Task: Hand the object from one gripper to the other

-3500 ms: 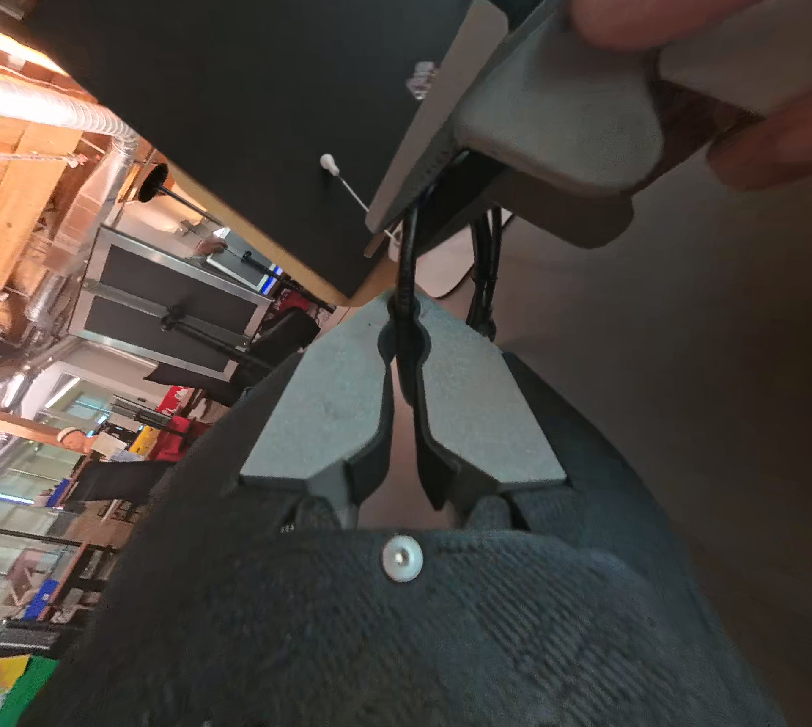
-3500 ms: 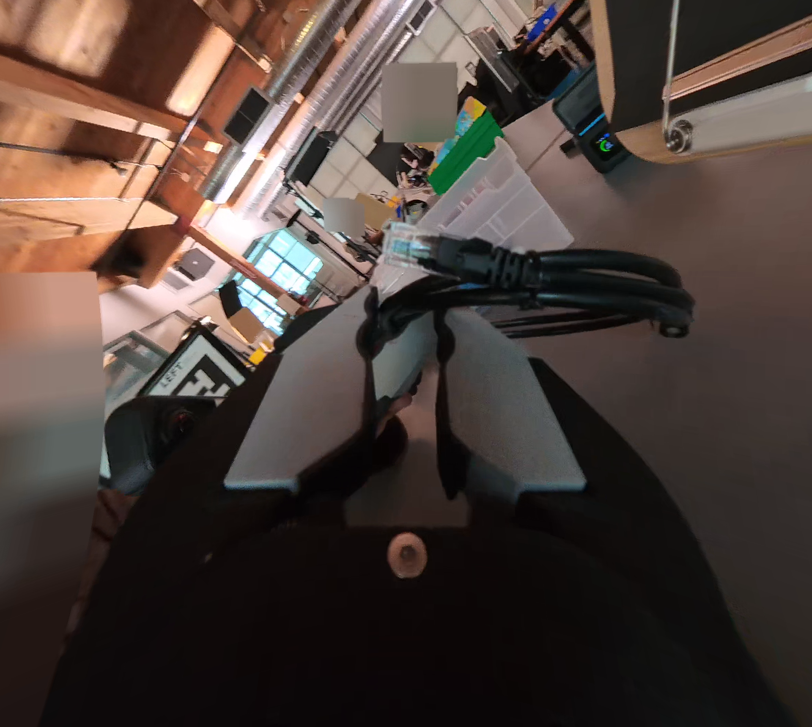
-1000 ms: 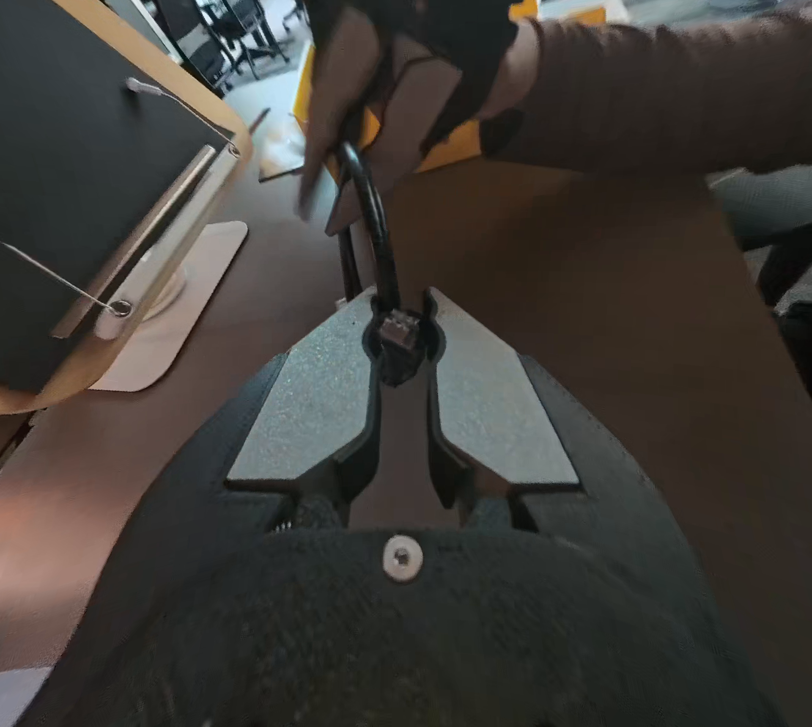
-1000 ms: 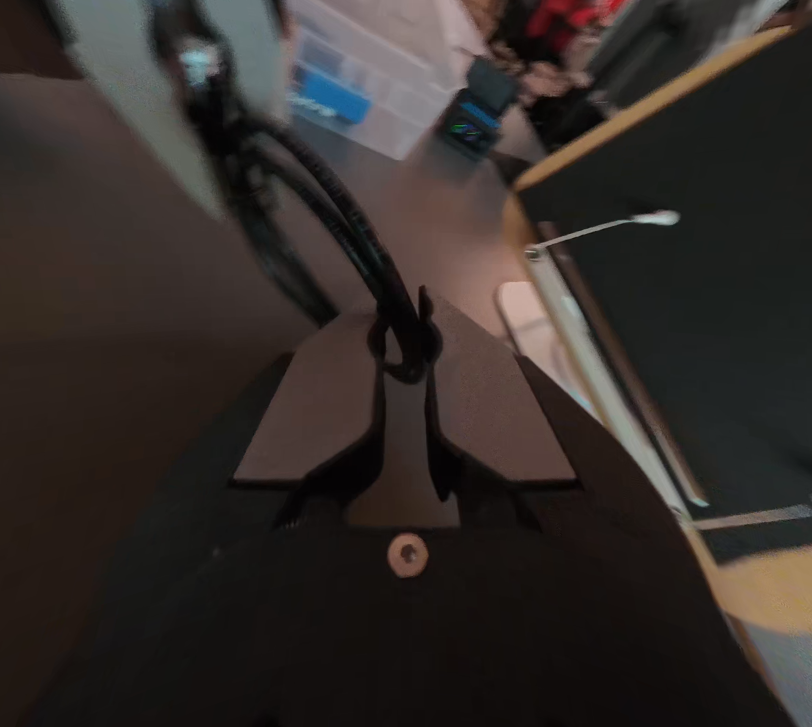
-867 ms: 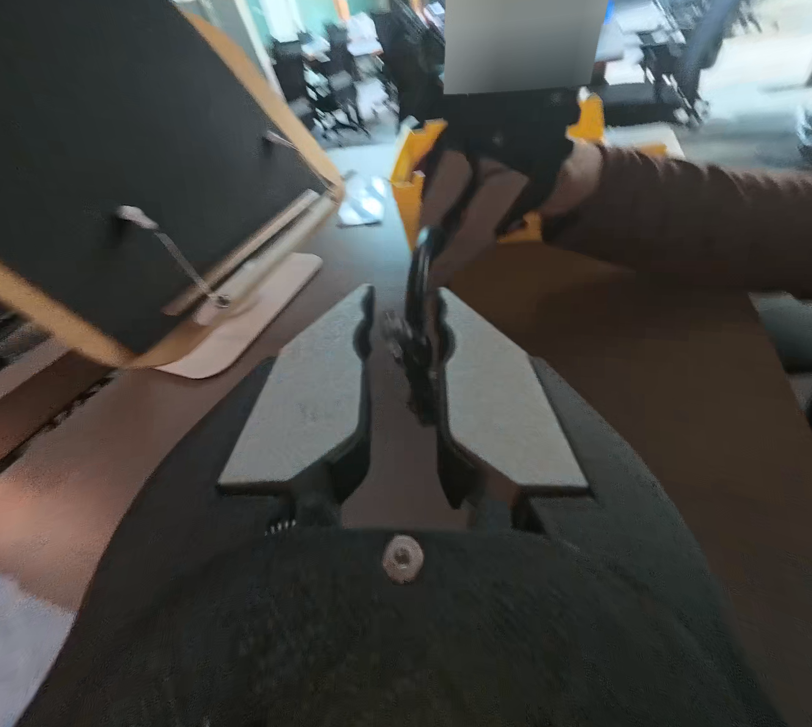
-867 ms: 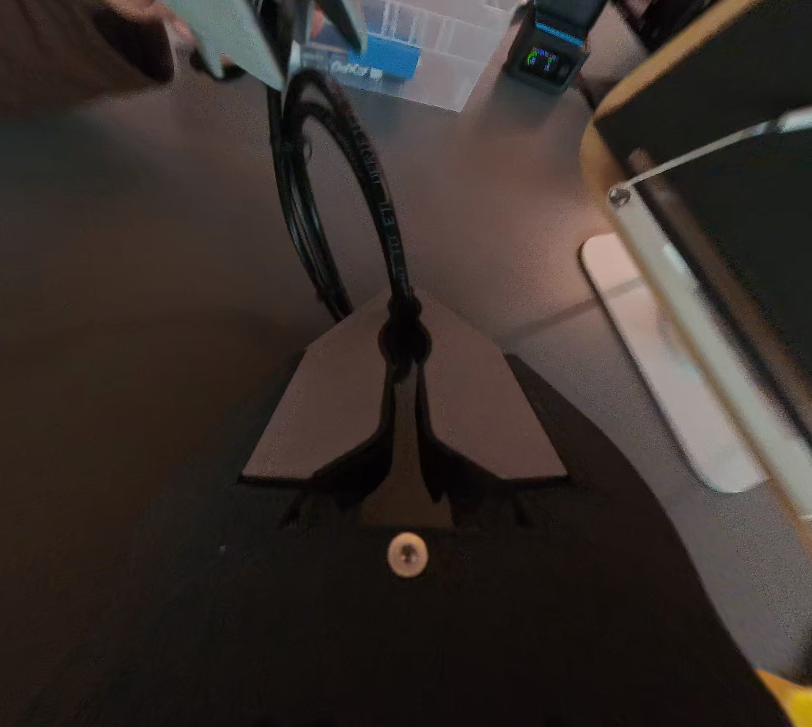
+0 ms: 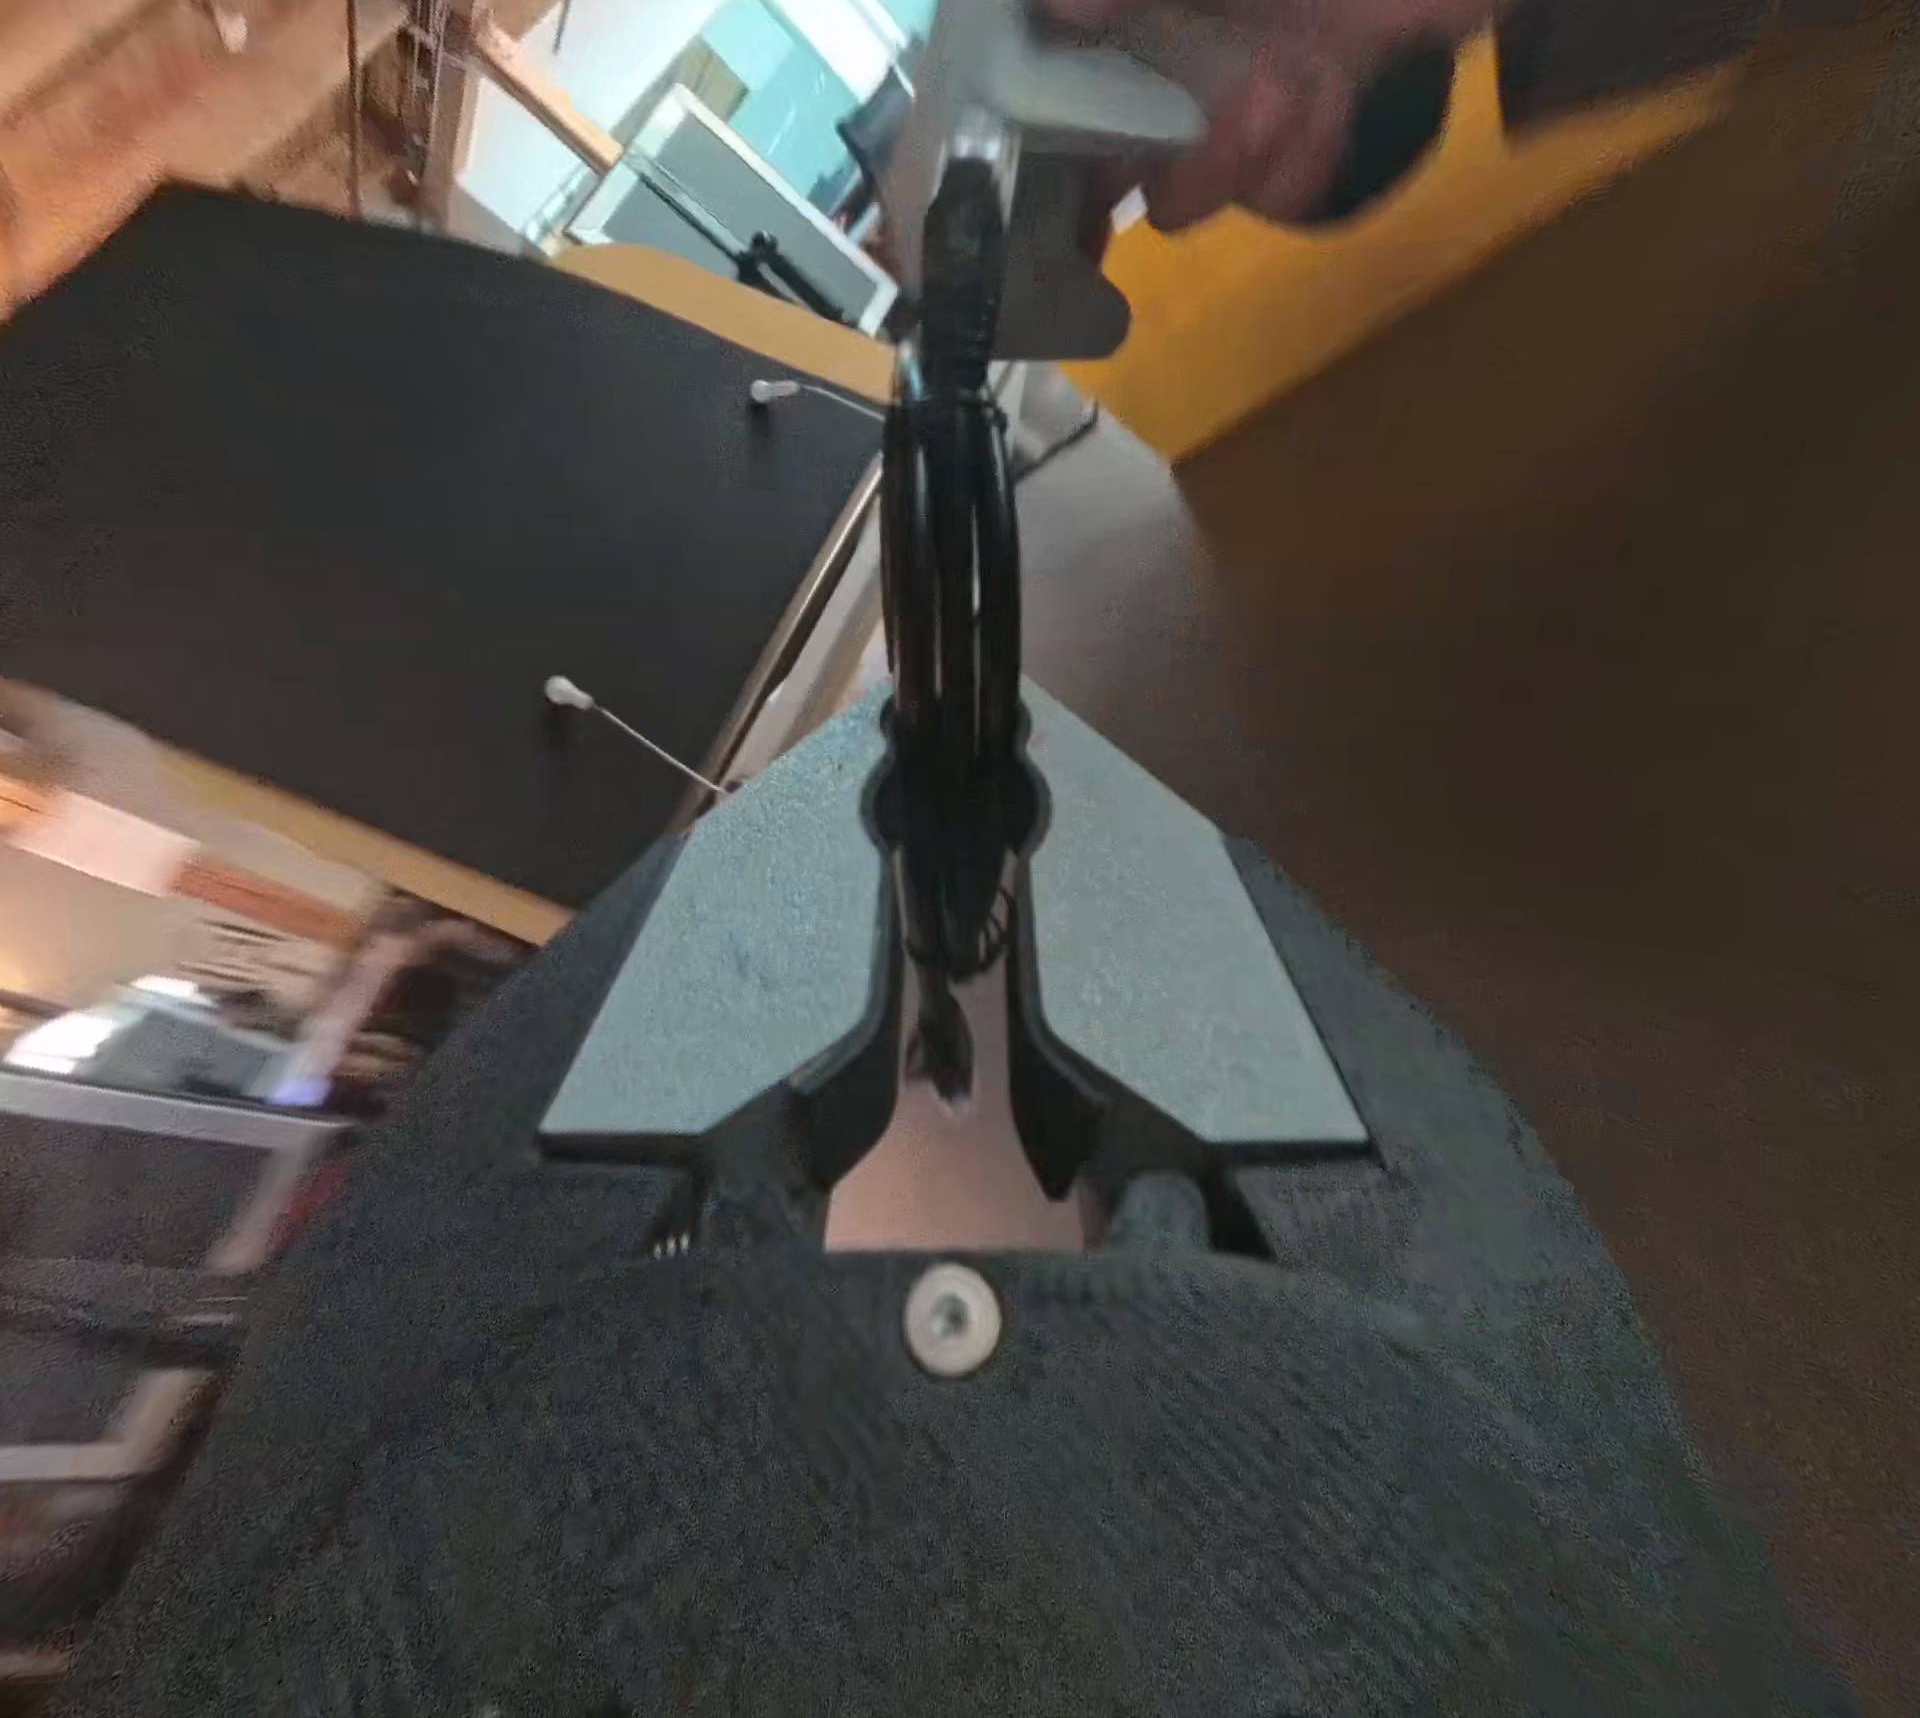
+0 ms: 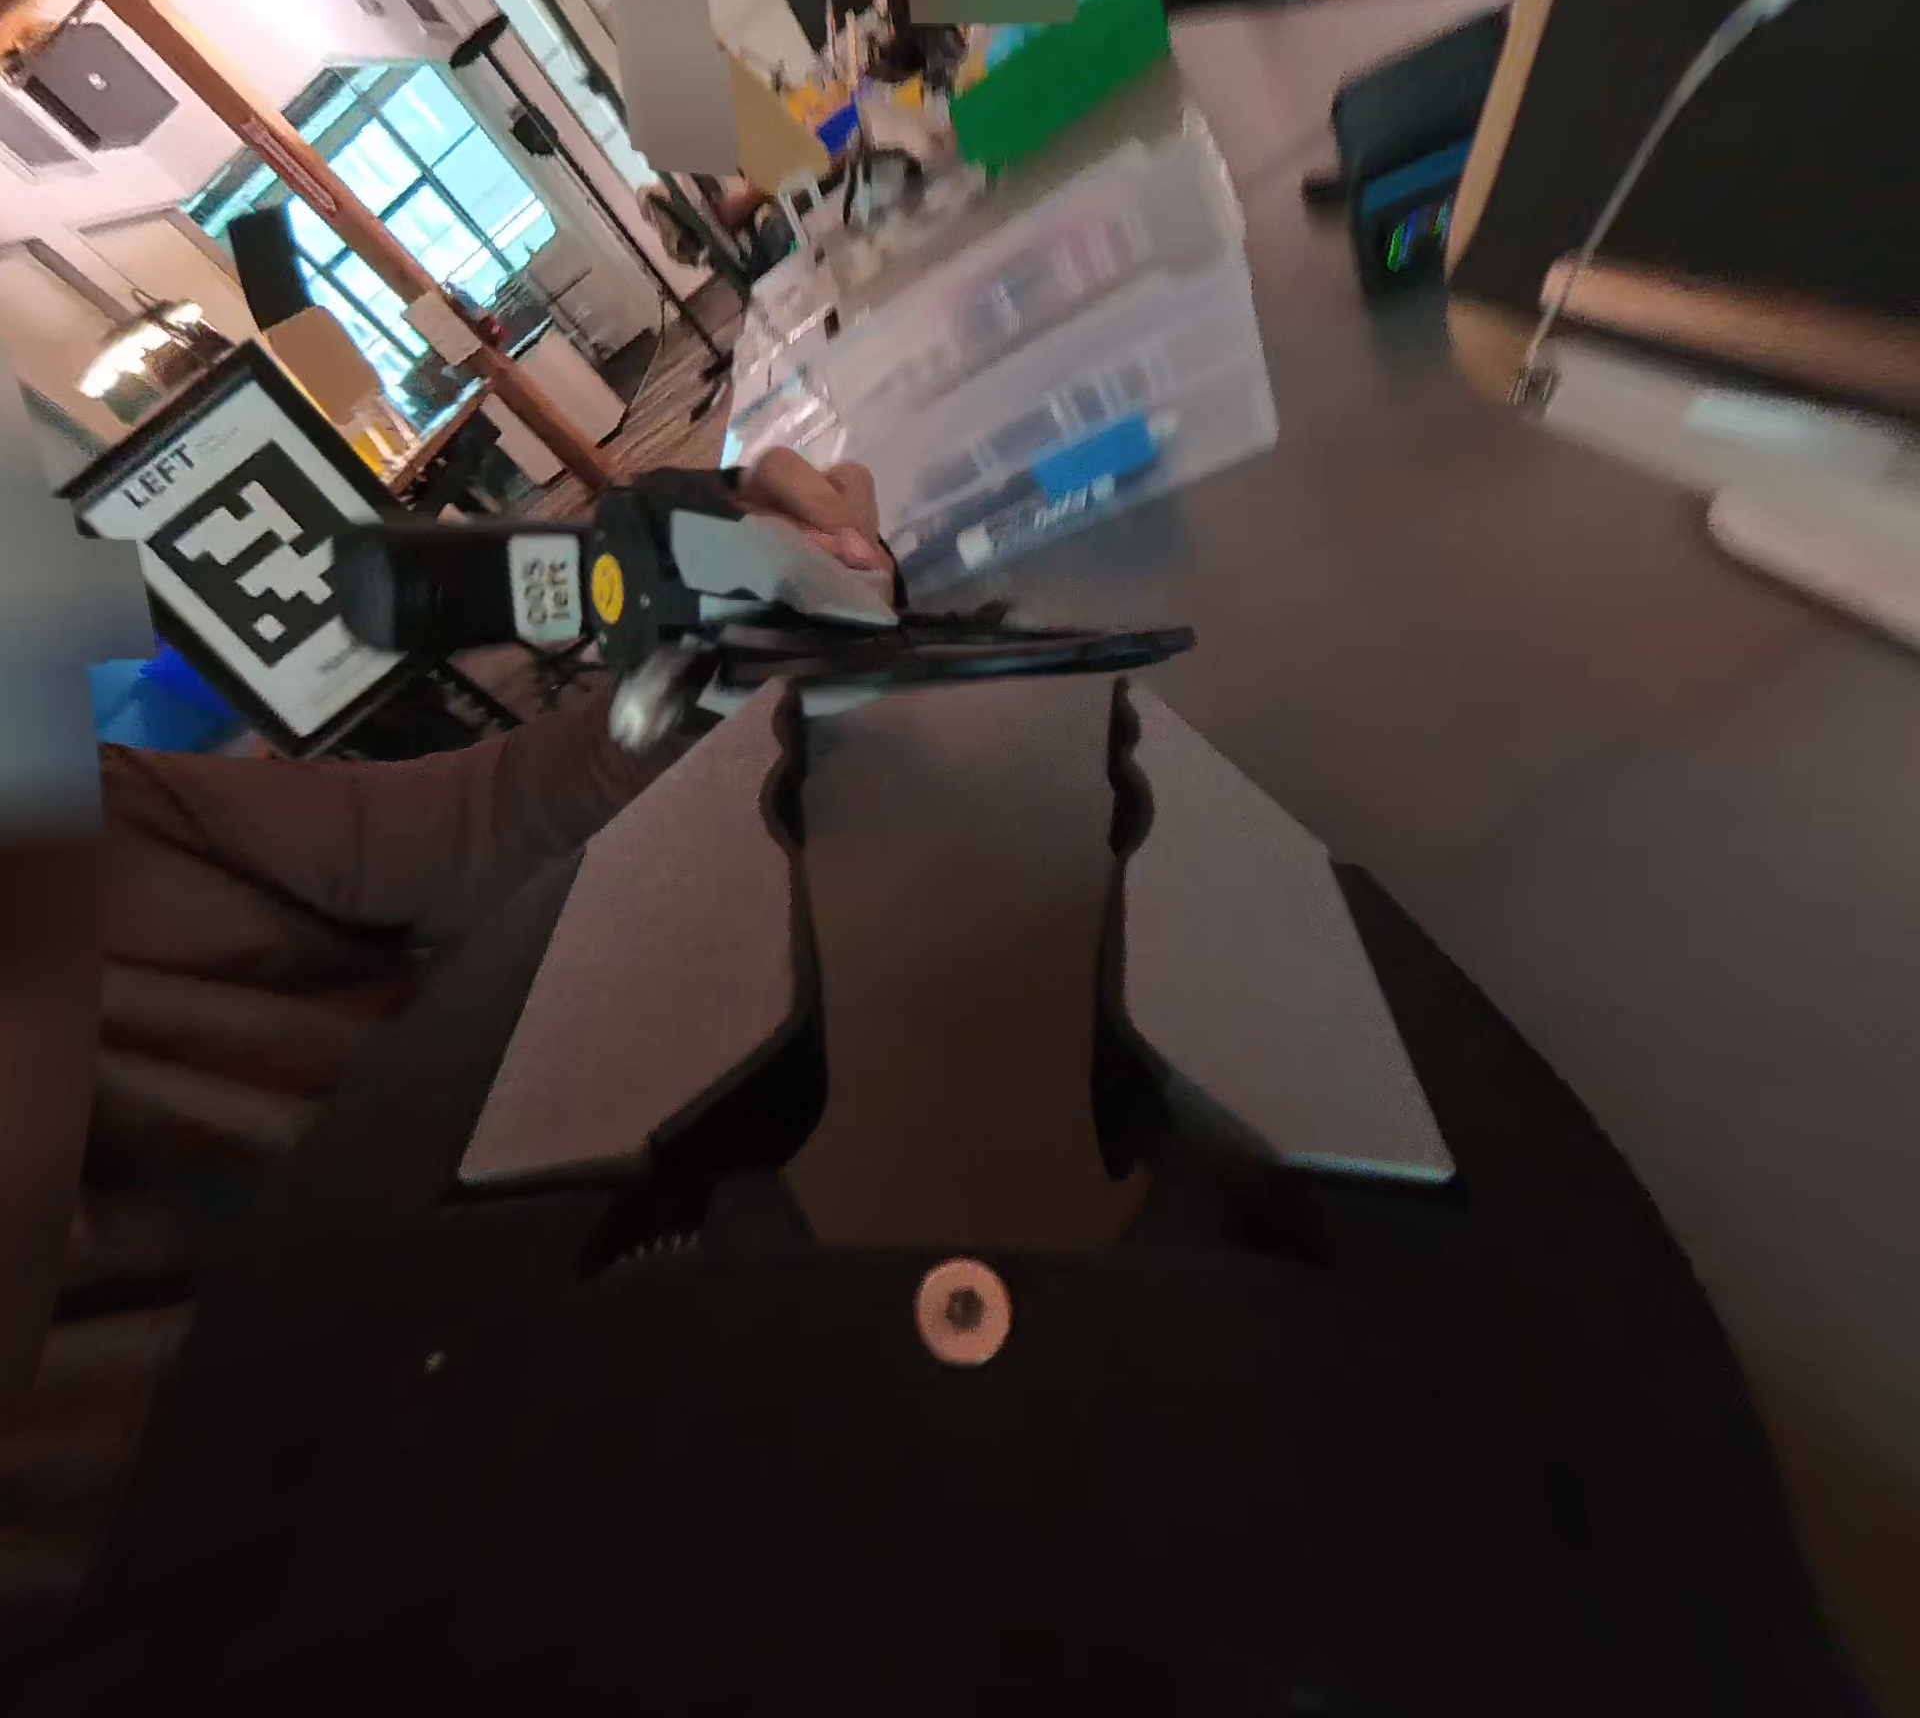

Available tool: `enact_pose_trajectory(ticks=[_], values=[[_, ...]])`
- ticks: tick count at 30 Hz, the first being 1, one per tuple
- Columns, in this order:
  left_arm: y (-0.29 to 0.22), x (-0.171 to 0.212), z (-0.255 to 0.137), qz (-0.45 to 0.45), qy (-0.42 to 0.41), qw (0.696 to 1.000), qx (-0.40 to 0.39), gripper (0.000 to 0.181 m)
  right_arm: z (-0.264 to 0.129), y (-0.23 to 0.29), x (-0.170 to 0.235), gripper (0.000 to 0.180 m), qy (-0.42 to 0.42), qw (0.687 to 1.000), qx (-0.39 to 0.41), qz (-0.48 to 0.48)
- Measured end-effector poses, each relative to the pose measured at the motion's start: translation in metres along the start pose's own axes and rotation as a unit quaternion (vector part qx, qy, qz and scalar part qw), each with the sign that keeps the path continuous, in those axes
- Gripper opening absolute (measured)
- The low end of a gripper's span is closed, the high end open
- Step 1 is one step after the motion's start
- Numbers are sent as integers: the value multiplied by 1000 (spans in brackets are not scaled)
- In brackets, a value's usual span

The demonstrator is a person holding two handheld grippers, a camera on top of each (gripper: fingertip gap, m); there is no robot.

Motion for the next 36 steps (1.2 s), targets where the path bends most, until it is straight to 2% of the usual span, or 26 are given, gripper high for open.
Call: enact_pose_trajectory(ticks=[3, 7, 12, 16, 17, 18, 19, 20, 22, 23, 25, 28, 31, 36], values=[[20, -3, -11, -173, -84, 981, 39, 11, -13, 12, -12, 74, -46, 997, -8, -58], [31, -3, -17, -362, -176, 905, 135, 11, -9, 25, -11, 80, -46, 993, -38, -102], [28, -5, -15, -472, -230, 819, 232, 11, 13, 26, -1, 86, -11, 991, -22, -131], [26, -4, -9, -538, -251, 759, 265, 12, 26, 28, 6, 88, 8, 992, -40, -121], [25, -1, -6, -554, -247, 749, 267, 13, 27, 29, 7, 73, 13, 991, -44, -123], [24, 4, -1, -566, -233, 747, 260, 13, 27, 30, 11, 35, 33, 989, -50, -135], [24, 10, 3, -568, -214, 756, 244, 16, 27, 26, 12, 0, 52, 988, -18, -144], [25, 16, 7, -565, -189, 773, 219, 22, 26, 20, 10, 0, 52, 986, 29, -154], [29, 27, 9, -546, -154, 805, 173, 47, 19, 24, 0, 0, 21, 987, 56, -152], [31, 31, 9, -537, -140, 818, 153, 54, 14, 26, -6, 0, 0, 987, 73, -143], [33, 34, 8, -520, -122, 835, 129, 55, -2, 28, -18, 0, -35, 981, 136, -137], [31, 34, 7, -508, -110, 845, 124, 50, -41, 51, -39, 0, -63, 956, 232, -166], [25, 31, 8, -495, -94, 853, 137, 43, -96, 66, -60, 0, -44, 903, 378, -199], [16, 32, 13, -471, -63, 869, 141, 44, -183, 32, -63, 0, 63, 764, 610, -203]])
Point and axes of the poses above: each gripper's, where its closed fingertips meet, z out along the fingers, x out of its underside, y = z × x across the jaws, the point moved 6 cm from there along -z, back along the fingers, and after that the axes turned 4 degrees about x, right-handed, at the moved point
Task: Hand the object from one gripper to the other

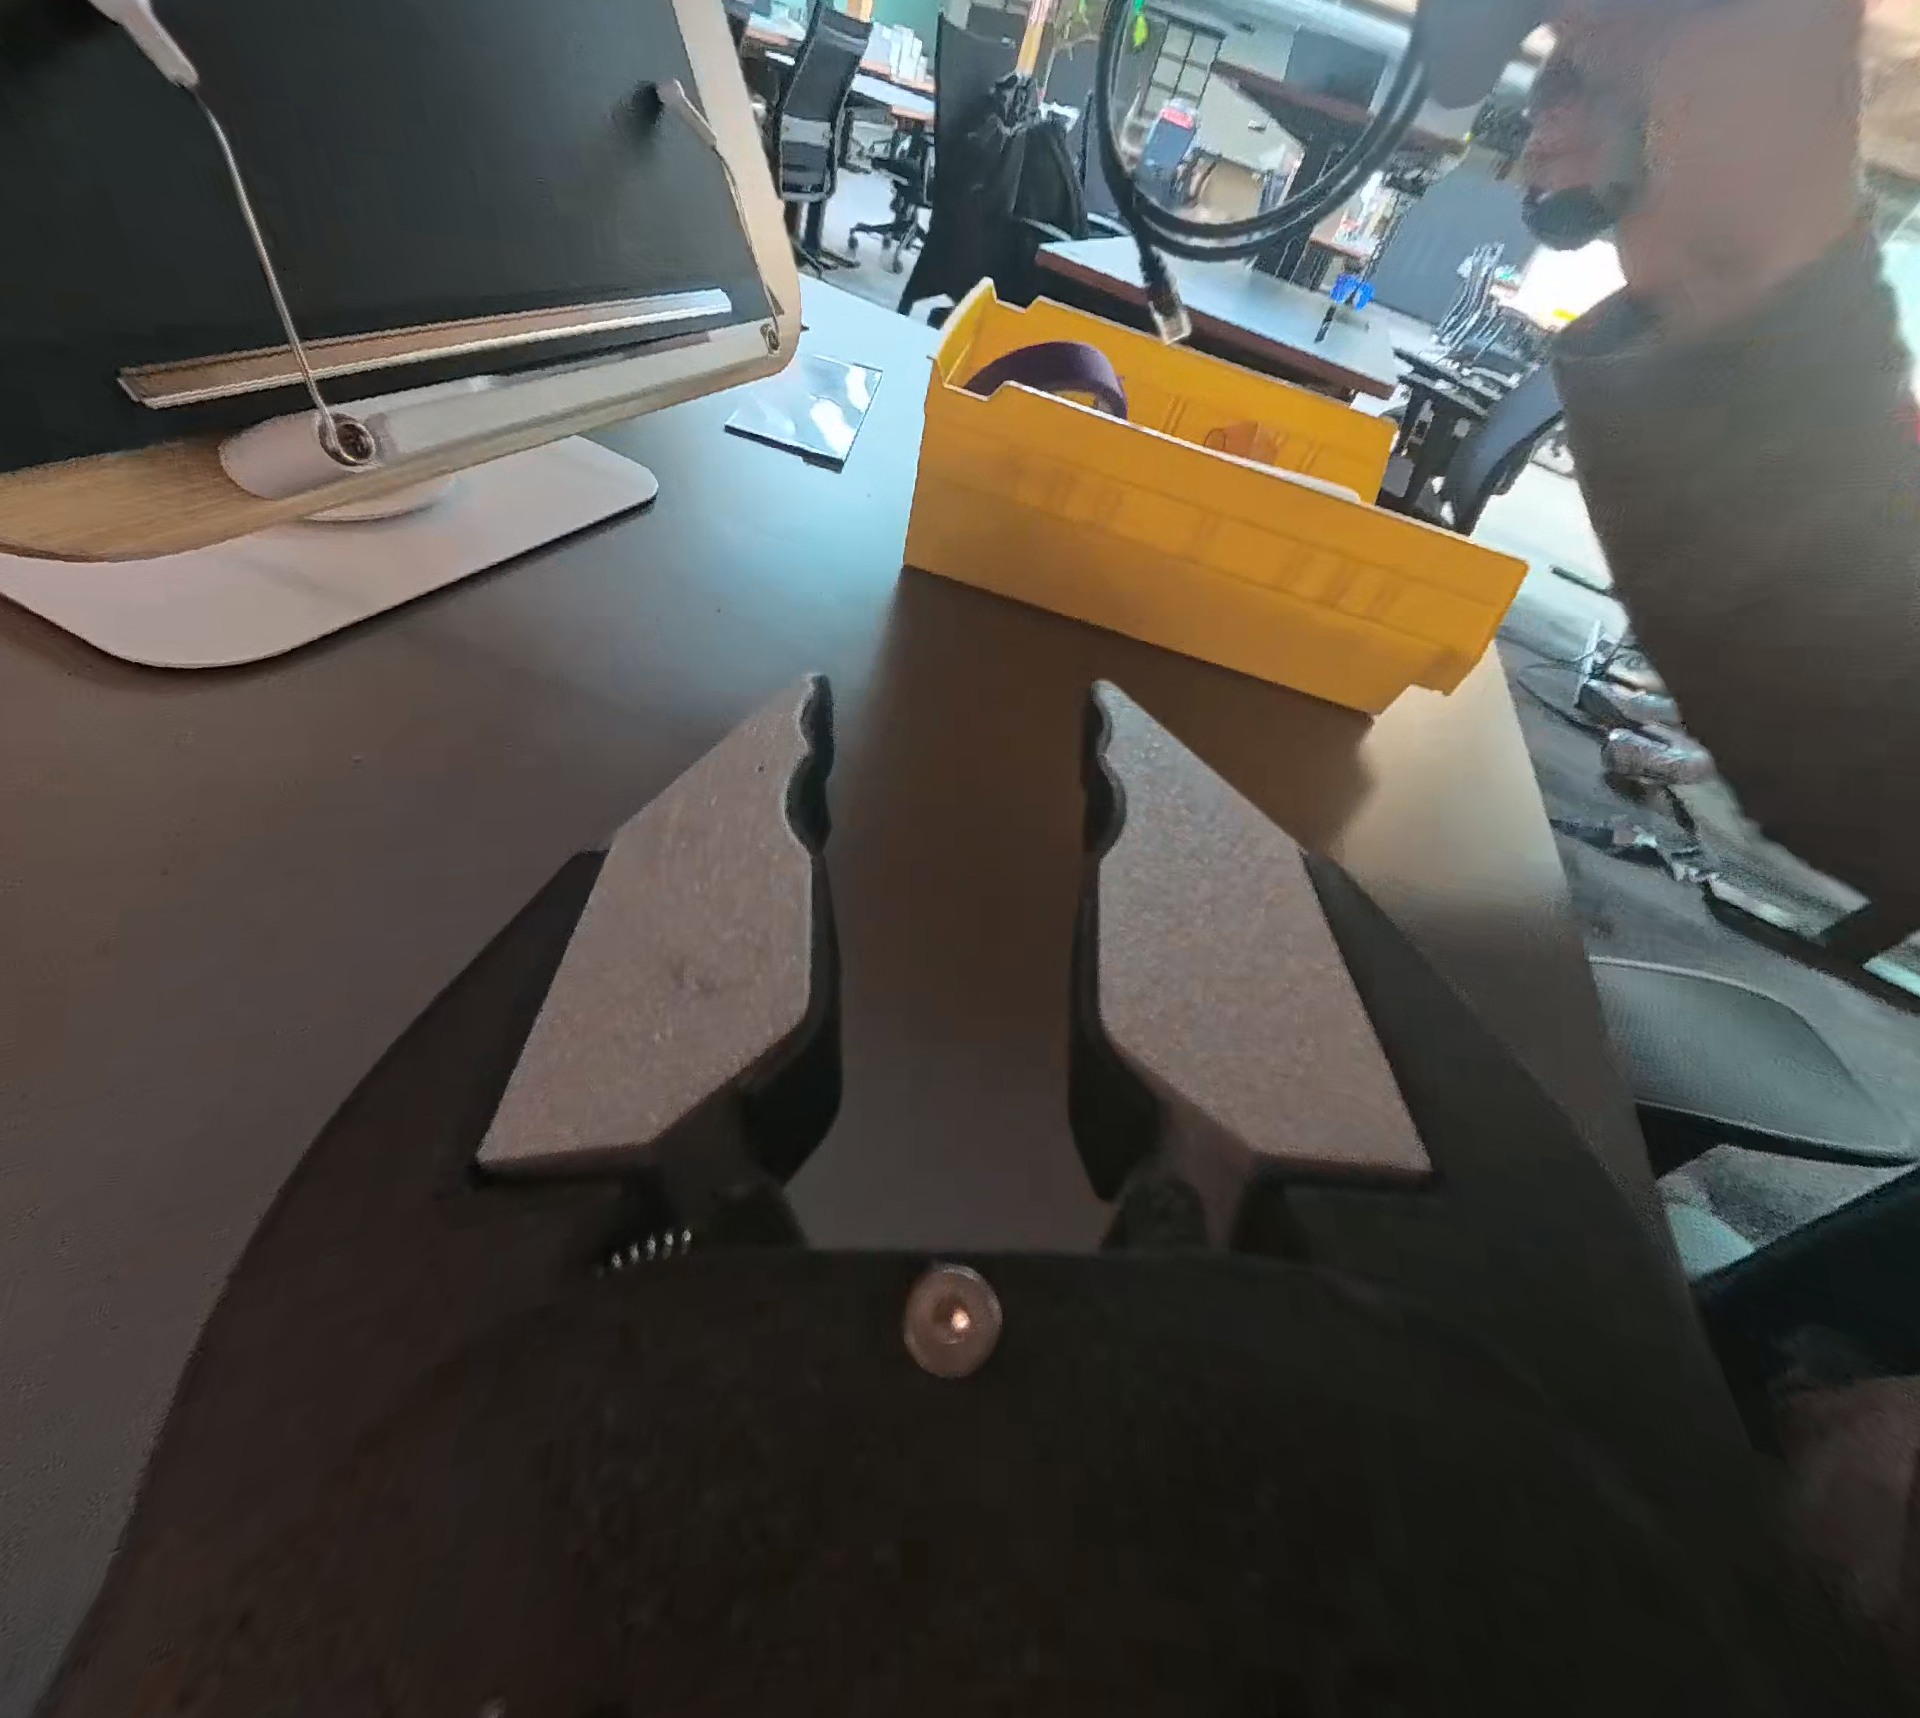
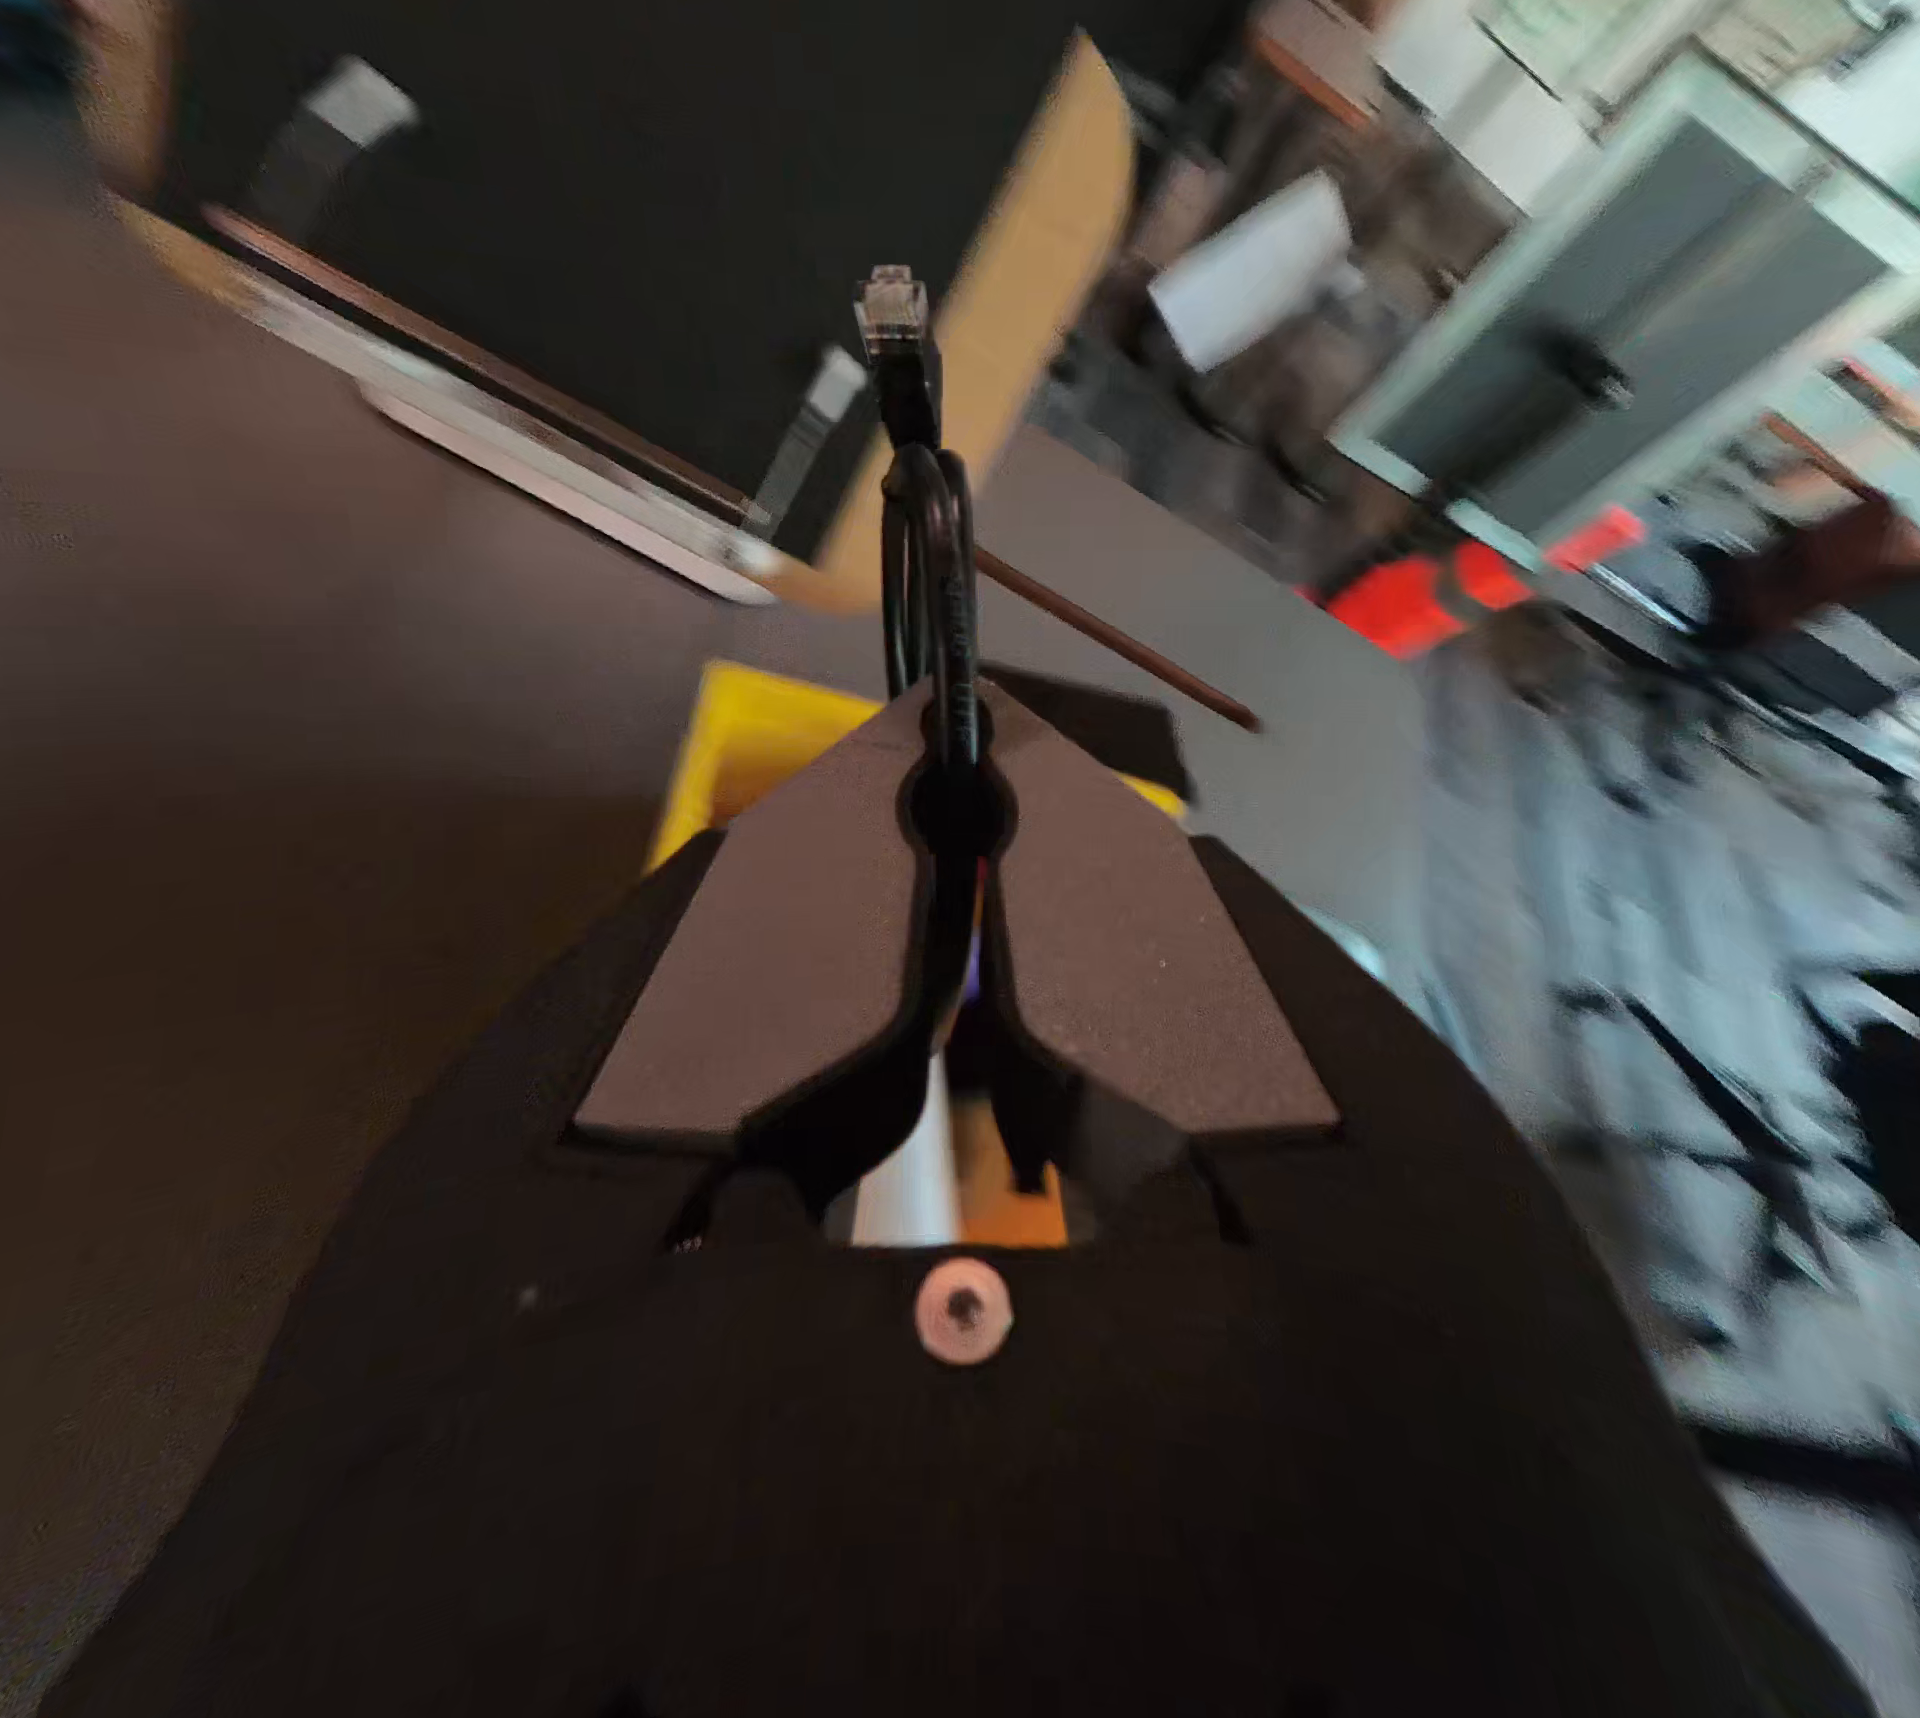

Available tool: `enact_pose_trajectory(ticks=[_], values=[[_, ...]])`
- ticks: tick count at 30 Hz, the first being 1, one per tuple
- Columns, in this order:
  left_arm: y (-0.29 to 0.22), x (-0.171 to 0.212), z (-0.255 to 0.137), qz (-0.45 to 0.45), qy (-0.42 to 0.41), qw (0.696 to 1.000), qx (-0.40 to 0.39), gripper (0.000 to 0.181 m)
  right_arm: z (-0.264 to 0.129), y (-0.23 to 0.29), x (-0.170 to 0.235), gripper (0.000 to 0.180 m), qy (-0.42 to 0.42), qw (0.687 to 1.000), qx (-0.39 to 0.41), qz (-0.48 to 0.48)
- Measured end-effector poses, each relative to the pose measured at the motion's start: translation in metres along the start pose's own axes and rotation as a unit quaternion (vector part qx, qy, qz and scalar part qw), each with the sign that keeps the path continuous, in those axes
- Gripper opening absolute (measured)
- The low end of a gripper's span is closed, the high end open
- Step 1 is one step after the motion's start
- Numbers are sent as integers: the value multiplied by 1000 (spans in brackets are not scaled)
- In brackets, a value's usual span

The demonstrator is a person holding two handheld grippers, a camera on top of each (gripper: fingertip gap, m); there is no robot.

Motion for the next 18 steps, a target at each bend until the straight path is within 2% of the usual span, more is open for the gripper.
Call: enact_pose_trajectory(ticks=[3, 6, 8, 10, 12, 14, 18], values=[[-3, 4, 3, 17, 18, 1000, -3, 44, 34, -17, 47, 0, 112, 993, 44, -17], [-6, 7, 5, 33, 32, 999, -5, 46, 69, 4, 96, 0, 220, 975, -13, -11], [-7, 11, 7, 45, 45, 998, -12, 46, 73, 14, 108, 16, 265, 964, -16, -26], [-8, 17, 10, 61, 64, 996, -25, 49, 67, 15, 90, 36, 229, 972, 20, -43], [-8, 20, 12, 74, 73, 993, -51, 61, 56, 25, 59, 47, 178, 983, 13, -38], [-14, 19, 14, 95, 79, 991, -55, 62, 45, 51, 28, 55, 132, 990, -39, -29], [-31, 13, 13, 142, 82, 984, -65, 67, 33, 131, -15, 55, 39, 980, -193, -17]])
Point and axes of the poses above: each gripper's, where its closed fingertips meet, z out along the fingers, x out of its underside, y = z × x across the jaws, the point moved 6 cm from there along -z, back along the fingers, and after that the axes turned 4 degrees about x, right-handed, at the moved point
